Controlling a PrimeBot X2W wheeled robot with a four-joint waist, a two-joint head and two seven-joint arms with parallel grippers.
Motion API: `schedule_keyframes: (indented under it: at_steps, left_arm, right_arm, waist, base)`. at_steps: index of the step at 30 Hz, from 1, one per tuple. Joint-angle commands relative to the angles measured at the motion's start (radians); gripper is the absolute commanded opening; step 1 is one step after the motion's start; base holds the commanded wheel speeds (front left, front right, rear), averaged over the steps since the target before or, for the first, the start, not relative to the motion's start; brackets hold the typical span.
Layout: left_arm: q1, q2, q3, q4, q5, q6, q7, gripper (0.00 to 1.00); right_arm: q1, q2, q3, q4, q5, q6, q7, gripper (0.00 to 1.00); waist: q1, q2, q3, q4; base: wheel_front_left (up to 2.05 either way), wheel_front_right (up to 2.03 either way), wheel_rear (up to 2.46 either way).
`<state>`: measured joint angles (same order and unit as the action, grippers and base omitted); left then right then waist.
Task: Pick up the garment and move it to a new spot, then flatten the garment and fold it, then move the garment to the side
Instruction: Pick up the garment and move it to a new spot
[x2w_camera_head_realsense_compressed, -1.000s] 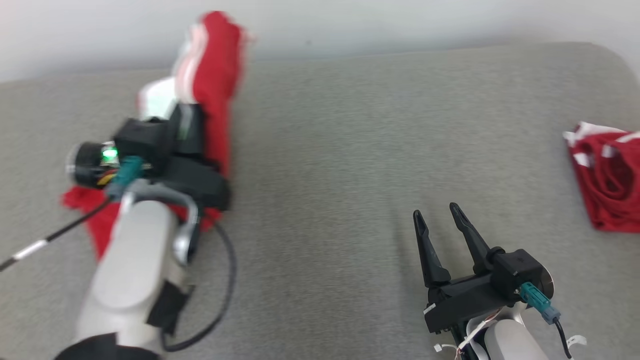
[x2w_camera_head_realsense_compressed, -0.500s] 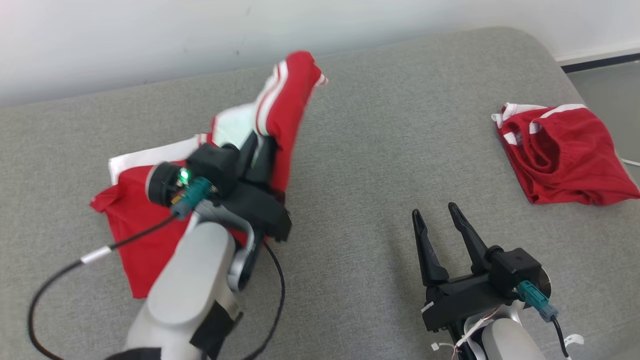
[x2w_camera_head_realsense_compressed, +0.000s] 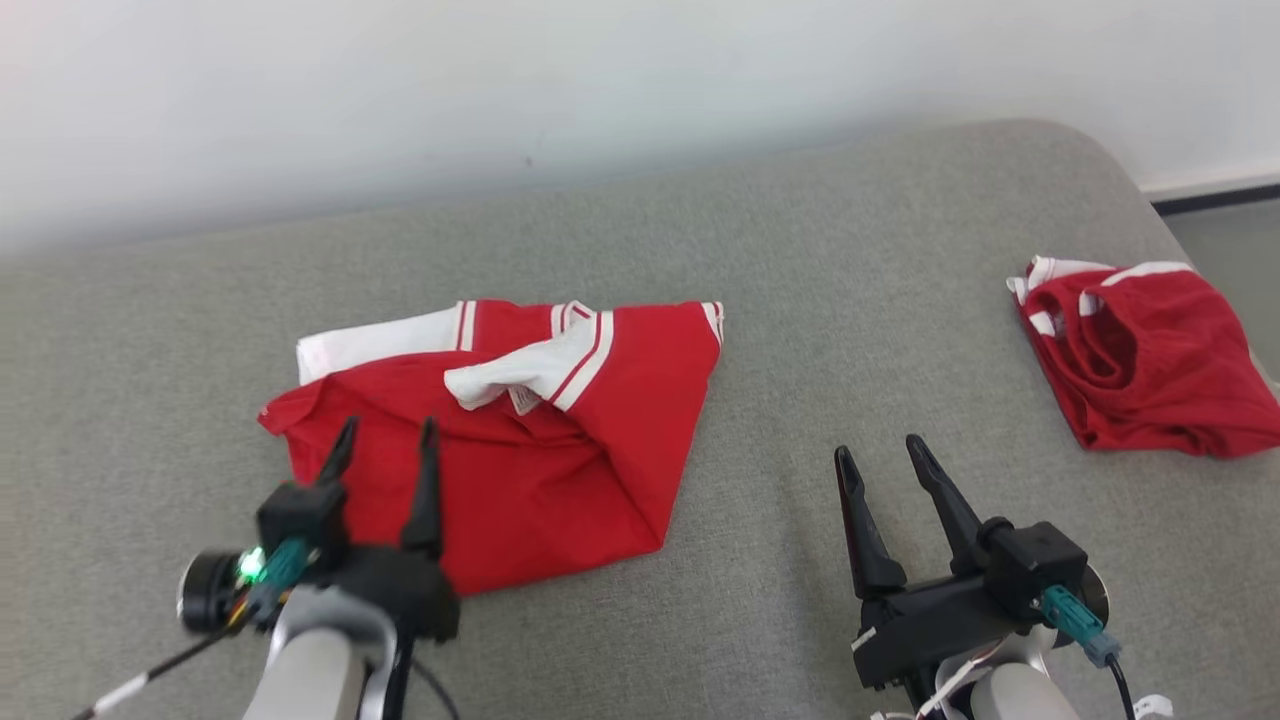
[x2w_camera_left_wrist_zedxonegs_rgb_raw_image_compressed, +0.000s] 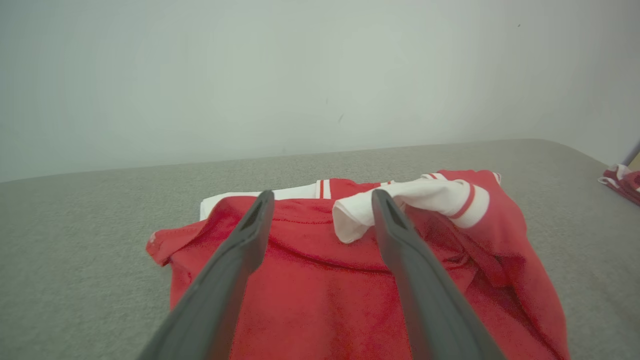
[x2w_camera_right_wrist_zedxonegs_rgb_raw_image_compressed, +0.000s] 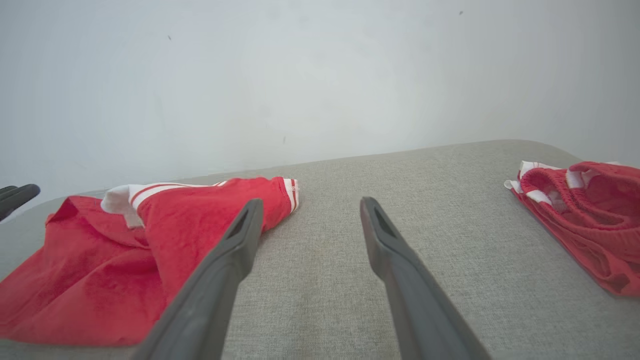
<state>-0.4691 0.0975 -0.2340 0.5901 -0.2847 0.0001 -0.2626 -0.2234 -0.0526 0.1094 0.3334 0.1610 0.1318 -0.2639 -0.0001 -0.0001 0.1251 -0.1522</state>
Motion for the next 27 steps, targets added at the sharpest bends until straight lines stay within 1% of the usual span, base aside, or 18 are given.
schedule_keyframes:
  at_steps: [1, 5, 6, 10, 13, 16, 21, 27]
  left_arm:
    - [0.052, 0.008, 0.029, -0.021, 0.018, 0.002, -0.003, 1.00]
    - [0.164, 0.023, 0.123, -0.084, 0.041, 0.012, -0.003, 1.00]
    - [0.195, 0.021, 0.147, -0.106, 0.050, 0.018, -0.003, 1.00]
    - [0.299, 0.012, 0.214, -0.185, 0.098, 0.017, -0.003, 1.00]
    - [0.372, 0.001, 0.245, -0.229, 0.128, 0.014, -0.003, 1.00]
    - [0.428, -0.016, 0.272, -0.270, 0.141, 0.003, -0.003, 1.00]
    - [0.518, -0.037, 0.309, -0.312, 0.157, 0.001, -0.003, 1.00]
    - [0.562, -0.044, 0.321, -0.335, 0.157, 0.007, -0.003, 1.00]
  right_arm:
    - [0.020, 0.003, -0.001, -0.001, 0.002, -0.003, 0.000, 1.00]
    - [0.045, 0.003, -0.004, 0.004, 0.005, -0.003, 0.000, 1.00]
    - [0.051, 0.003, -0.006, 0.005, 0.005, -0.003, 0.000, 1.00]
    - [0.069, 0.003, -0.010, 0.006, 0.004, -0.003, 0.000, 1.00]
    - [0.085, 0.003, -0.011, 0.011, 0.004, -0.003, 0.000, 1.00]
    - [0.096, 0.003, -0.010, 0.014, 0.003, -0.003, 0.000, 1.00]
    - [0.116, 0.003, -0.004, 0.023, 0.000, -0.003, 0.000, 1.00]
    - [0.123, 0.003, -0.001, 0.028, -0.006, -0.003, 0.000, 1.00]
  waist:
    - [0.0001, 0.0001, -0.039, 0.030]
    - [0.0001, 0.0001, -0.075, 0.049]
    - [0.0001, 0.0001, -0.083, 0.053]
    - [0.0001, 0.0001, -0.104, 0.067]
    - [0.0001, 0.0001, -0.121, 0.074]
    - [0.0001, 0.0001, -0.133, 0.078]
    - [0.0001, 0.0001, -0.147, 0.076]
    - [0.0001, 0.0001, -0.151, 0.073]
  base:
    - [0.00, 0.00, 0.00]
    - [0.00, 0.00, 0.00]
    - [0.00, 0.00, 0.00]
    - [0.00, 0.00, 0.00]
    - [0.00, 0.00, 0.00]
    - [0.00, 0.00, 0.00]
    - [0.00, 0.00, 0.00]
    - [0.00, 0.00, 0.00]
